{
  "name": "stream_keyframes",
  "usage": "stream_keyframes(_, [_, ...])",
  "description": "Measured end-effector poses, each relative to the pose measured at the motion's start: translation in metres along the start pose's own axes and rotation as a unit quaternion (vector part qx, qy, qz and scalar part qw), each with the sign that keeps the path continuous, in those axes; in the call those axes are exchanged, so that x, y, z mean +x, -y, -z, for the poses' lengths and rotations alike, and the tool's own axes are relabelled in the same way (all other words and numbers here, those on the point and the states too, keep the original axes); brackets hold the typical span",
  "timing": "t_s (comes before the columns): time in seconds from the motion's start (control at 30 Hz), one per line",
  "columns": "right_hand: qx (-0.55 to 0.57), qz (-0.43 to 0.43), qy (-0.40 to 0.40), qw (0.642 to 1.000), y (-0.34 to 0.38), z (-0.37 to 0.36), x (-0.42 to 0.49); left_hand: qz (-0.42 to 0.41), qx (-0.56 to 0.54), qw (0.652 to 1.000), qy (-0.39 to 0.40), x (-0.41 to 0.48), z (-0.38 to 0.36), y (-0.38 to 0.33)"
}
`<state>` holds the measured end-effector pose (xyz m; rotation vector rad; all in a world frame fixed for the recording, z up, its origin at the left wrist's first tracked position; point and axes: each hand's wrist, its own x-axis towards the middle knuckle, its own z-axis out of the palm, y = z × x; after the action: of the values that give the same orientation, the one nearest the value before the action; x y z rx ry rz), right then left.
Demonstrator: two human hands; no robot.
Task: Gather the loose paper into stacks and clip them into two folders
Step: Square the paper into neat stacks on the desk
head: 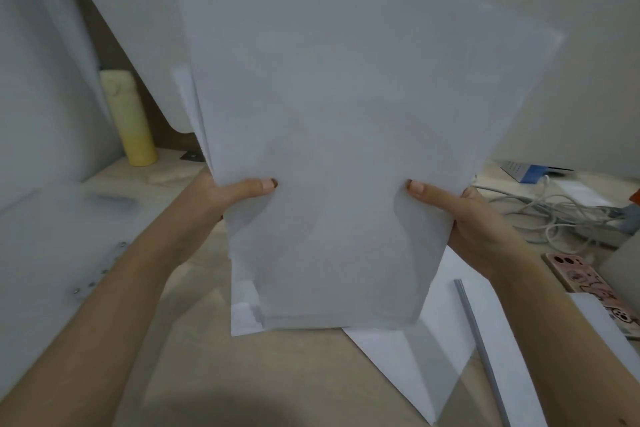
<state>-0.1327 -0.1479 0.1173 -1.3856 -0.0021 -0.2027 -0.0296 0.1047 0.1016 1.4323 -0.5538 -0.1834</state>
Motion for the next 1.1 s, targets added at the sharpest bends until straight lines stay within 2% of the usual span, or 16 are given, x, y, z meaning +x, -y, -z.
stream_keyframes(0.2, [-0.017, 0.017, -0.001, 1.0, 0.011, -0.003, 0.003, -0.024, -0.068, 0.997, -0.022, 0.006, -0.016, -0.01])
stream_keyframes(0.33, [-0.012, 0.03, 0.01, 0.999, 0.007, -0.006, 0.002, -0.03, -0.046, 0.996, -0.074, 0.006, -0.034, -0.009])
stream_keyframes(0.47, [-0.011, 0.056, 0.002, 0.998, 0.011, -0.007, 0.002, -0.091, 0.004, 0.99, -0.113, 0.006, -0.042, -0.017])
stream_keyframes(0.63, [-0.05, 0.03, 0.023, 0.998, 0.0, -0.002, 0.0, -0.168, -0.025, 0.975, -0.141, 0.011, -0.045, -0.033])
stream_keyframes(0.73, [-0.045, 0.024, 0.005, 0.999, -0.013, 0.001, -0.001, -0.182, -0.035, 0.973, -0.14, 0.009, -0.049, -0.035])
stream_keyframes(0.87, [-0.022, 0.048, -0.012, 0.999, -0.007, 0.005, 0.007, -0.155, -0.074, 0.976, -0.136, 0.007, -0.044, -0.026])
stream_keyframes(0.97, [-0.016, 0.026, 0.003, 1.0, -0.013, 0.011, 0.006, -0.076, -0.054, 0.987, -0.128, -0.001, -0.037, -0.003])
stream_keyframes(1.1, [-0.036, 0.007, -0.02, 0.999, -0.034, 0.017, 0.001, 0.006, -0.033, 0.989, -0.142, -0.01, -0.046, 0.022])
